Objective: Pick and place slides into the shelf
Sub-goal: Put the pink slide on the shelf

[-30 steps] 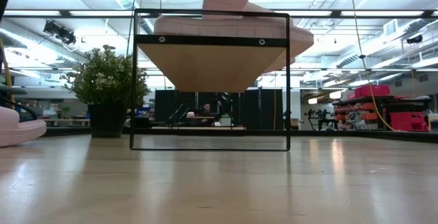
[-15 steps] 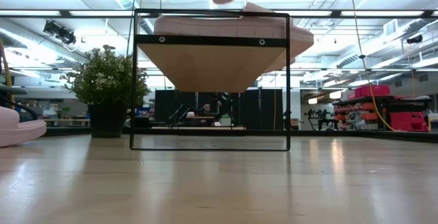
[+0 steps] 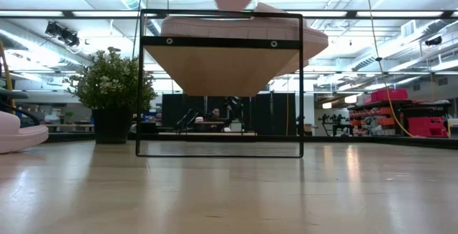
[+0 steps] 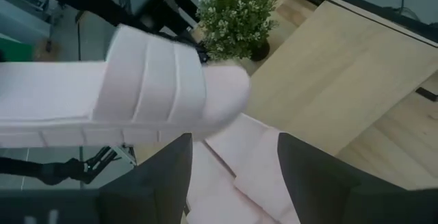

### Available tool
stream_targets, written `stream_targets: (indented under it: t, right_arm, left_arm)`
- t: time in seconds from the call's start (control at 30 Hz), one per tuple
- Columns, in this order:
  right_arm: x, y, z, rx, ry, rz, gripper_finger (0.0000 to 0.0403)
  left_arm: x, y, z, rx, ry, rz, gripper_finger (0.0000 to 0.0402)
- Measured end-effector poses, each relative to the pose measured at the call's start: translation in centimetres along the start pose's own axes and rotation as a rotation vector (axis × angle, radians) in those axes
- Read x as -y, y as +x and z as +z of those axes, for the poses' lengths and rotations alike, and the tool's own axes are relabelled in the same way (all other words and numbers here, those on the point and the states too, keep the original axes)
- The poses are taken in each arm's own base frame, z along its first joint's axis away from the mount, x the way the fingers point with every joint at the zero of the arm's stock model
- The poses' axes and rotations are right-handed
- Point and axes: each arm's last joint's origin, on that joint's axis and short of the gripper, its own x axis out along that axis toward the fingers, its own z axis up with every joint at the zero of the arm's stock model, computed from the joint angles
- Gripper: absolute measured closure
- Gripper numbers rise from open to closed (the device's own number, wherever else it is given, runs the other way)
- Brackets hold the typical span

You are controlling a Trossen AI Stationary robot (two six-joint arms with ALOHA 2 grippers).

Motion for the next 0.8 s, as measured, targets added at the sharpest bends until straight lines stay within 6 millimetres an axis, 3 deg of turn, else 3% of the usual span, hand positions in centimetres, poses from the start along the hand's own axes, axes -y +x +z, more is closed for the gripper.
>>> stream_targets:
  t: [0.43, 0.8]
  right_arm:
    - [-0.2, -0.6, -0.1, 0.014, -0.028, 0.009, 0.0183]
    - [-0.4, -0.6, 0.0, 0.030, -0.130, 0.021, 0.0183]
  left_arm:
    - [-2.1, -3.2, -6.3, 0.387, -0.282, 0.066, 0.0332]
    - [-3.8, -2.5, -9.7, 0.549, -0.383, 0.049, 0.0332]
